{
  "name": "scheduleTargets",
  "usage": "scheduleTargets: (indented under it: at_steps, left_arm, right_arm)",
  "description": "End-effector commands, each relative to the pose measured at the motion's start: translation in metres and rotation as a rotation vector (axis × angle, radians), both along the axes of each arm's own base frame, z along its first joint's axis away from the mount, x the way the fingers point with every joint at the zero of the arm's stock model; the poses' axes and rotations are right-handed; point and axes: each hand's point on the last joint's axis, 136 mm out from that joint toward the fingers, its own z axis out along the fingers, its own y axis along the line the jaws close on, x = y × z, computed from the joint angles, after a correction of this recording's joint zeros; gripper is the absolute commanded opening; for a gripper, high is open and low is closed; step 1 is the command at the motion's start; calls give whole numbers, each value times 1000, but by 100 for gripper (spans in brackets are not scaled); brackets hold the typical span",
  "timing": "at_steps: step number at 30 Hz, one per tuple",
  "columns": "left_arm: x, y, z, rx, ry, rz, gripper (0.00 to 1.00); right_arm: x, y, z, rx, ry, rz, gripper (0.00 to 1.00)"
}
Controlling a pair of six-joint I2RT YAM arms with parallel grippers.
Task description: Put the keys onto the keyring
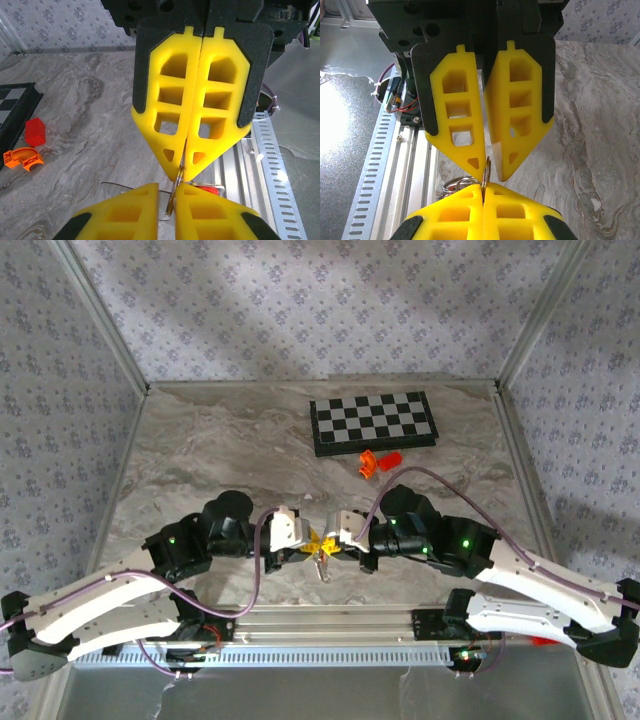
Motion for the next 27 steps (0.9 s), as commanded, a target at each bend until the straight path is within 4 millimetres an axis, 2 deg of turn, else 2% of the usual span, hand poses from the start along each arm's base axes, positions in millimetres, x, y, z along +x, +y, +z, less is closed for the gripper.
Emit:
scheduleTargets:
  at_steps: [1,6,11,14,15,17,27]
  left_arm:
    - [-3,-3,24,-50,-31,-25,13]
    - [-3,-3,23,-57,-33,-25,1]
    - [-5,-2,30,-112,-38,-24,0]
    - [-7,-2,41,-190,-43,-24,0]
    - [-7,-2,45,-221,-45,-25,0]
    - [-9,-2,49,-267,-45,-28,0]
    - [-18,-3,62,-382,-29,-77,0]
  right_arm:
    - [-3,3,19,50,-1,21,0]
    - [-4,3,19,55,3,23,0]
    - [-4,4,22,80,6,13,1]
    - [-2,2,27,135,-6,-10,23]
    - [-1,1,27,152,-6,-21,28]
    - [-1,-1,29,175,-7,-28,32]
    - [0,-6,36,228,1,-48,32]
